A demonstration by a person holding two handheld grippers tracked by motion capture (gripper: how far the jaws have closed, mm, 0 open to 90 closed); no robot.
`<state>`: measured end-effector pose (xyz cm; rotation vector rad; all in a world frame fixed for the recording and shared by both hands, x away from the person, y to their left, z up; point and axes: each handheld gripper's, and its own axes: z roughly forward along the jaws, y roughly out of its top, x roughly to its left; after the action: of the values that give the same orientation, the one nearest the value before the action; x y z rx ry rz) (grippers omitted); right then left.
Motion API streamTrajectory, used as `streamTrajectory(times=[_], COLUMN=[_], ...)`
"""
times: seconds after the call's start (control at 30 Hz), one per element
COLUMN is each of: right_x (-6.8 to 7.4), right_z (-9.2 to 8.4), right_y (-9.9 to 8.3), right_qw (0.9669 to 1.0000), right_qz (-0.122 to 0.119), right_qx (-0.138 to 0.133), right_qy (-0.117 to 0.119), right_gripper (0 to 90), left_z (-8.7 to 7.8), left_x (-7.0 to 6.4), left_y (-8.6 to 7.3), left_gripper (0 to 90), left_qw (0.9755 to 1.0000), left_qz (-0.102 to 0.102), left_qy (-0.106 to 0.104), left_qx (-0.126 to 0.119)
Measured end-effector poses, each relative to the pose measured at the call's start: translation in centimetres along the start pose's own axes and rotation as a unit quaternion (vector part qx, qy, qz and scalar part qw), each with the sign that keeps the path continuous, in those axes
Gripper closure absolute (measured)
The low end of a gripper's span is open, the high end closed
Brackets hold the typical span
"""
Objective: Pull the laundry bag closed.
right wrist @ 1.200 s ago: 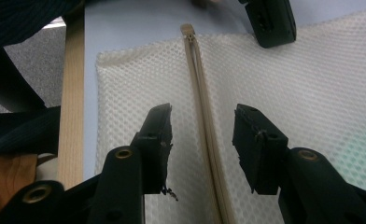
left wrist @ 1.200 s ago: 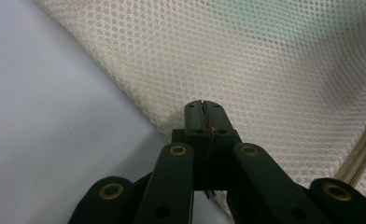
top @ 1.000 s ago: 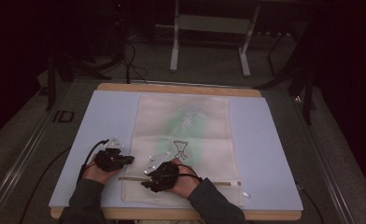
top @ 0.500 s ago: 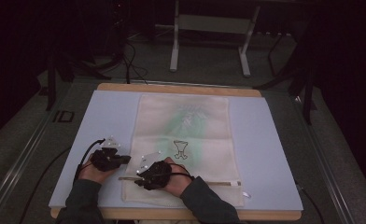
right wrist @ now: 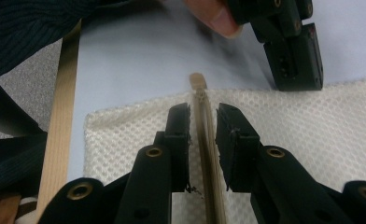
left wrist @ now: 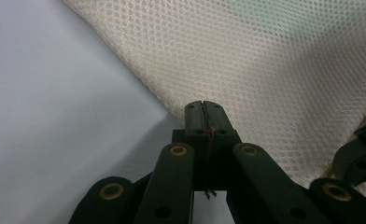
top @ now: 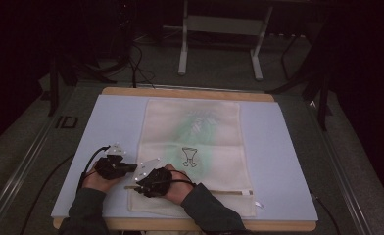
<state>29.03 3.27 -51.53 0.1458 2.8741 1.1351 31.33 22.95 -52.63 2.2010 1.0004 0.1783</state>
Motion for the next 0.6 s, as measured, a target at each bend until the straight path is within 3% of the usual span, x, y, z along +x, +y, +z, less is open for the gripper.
streamTrajectory(times=[0.2, 0.6], right_x=[-0.1, 0.2], right_z=[0.6, 2.1], right_y=[0.7, 1.9], right_qw=[1.0, 0.9999], right_qz=[-0.004, -0.009], right_qx=[-0.003, 0.007], right_qy=[0.0, -0.004], right_gripper=[76.5, 78.0], left_z=[-0.1, 0.3], left_x=[-0.2, -0.1], left_y=[0.1, 0.1], left_gripper=[89.6, 89.6], left_qw=[1.0, 1.0], left_qz=[0.003, 0.002], left_qy=[-0.006, -0.006], left_qx=[-0.006, 0.004])
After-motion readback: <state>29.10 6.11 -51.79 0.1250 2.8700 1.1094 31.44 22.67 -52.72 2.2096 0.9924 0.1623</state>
